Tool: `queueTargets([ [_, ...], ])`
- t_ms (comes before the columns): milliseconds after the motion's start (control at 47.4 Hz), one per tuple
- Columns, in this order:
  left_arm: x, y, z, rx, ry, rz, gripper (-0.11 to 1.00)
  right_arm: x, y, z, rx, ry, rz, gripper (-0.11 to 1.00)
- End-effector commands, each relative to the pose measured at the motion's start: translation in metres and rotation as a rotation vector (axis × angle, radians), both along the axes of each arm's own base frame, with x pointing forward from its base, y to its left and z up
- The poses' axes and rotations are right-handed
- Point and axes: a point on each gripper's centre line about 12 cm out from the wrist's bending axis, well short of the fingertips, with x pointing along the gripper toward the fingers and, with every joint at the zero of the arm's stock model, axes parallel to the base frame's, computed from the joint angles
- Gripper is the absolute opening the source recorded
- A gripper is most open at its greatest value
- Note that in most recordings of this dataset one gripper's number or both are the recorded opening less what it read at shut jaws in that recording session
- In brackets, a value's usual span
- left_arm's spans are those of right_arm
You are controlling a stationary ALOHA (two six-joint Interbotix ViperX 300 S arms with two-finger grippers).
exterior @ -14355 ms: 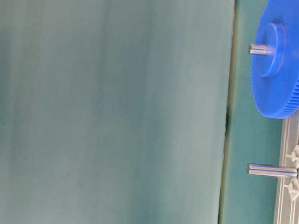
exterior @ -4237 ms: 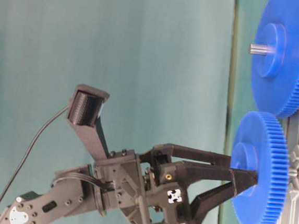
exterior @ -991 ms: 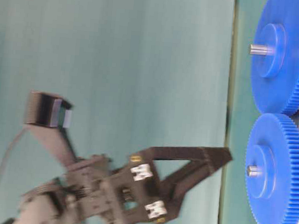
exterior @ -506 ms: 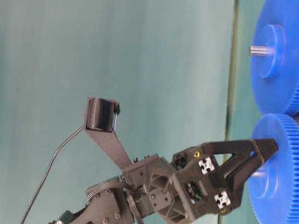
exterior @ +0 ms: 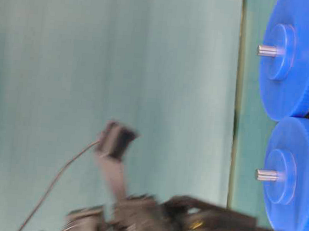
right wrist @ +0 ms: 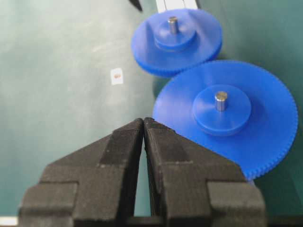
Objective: Insert the small gear onto the shaft.
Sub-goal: 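Push the small gear down onto the shaft, meshing with the large gear, then open the left gripper and withdraw it to the left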
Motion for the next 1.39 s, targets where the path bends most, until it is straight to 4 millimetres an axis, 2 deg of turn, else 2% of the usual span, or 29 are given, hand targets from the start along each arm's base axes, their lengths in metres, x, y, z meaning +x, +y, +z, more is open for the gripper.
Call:
queueTargets([
  [0, -0.002, -0.001, 0.019, 0.005, -0.057, -0.003, 0.82, 0.001, 0.000, 0.002, 0.011, -0.008, -0.003, 0.15],
  [232, 0.002, 0.000, 0.027, 0.006, -0.083, -0.002, 0.82, 0.001, 0.000, 0.002, 0.011, -0.008, -0.003, 0.15],
  [401, 0.000, -0.004, 0.047, 0.009, -0.139, -0.011, 0.82, 0.001, 0.000, 0.003, 0.011, -0.009, -0.003, 0.15],
  [632, -0.024, -0.014, 0.093, -0.003, -0.271, -0.001, 0.82, 0.001, 0.000, 0.003, 0.011, -0.012, -0.003, 0.15],
  [738, -0.039, -0.015, 0.107, -0.016, -0.321, 0.021, 0.82, 0.001, 0.000, 0.003, 0.011, -0.011, -0.005, 0.15],
  [970, -0.069, -0.018, 0.097, -0.016, -0.323, 0.010, 0.82, 0.001, -0.001, 0.002, 0.010, -0.006, -0.010, 0.15],
  [1159, -0.081, -0.024, 0.108, -0.023, -0.436, -0.002, 0.82, 0.001, -0.002, 0.003, 0.010, -0.011, -0.012, 0.15],
  [1370, -0.095, -0.026, 0.110, -0.026, -0.537, -0.011, 0.82, 0.000, -0.002, 0.003, 0.010, -0.014, -0.012, 0.15],
])
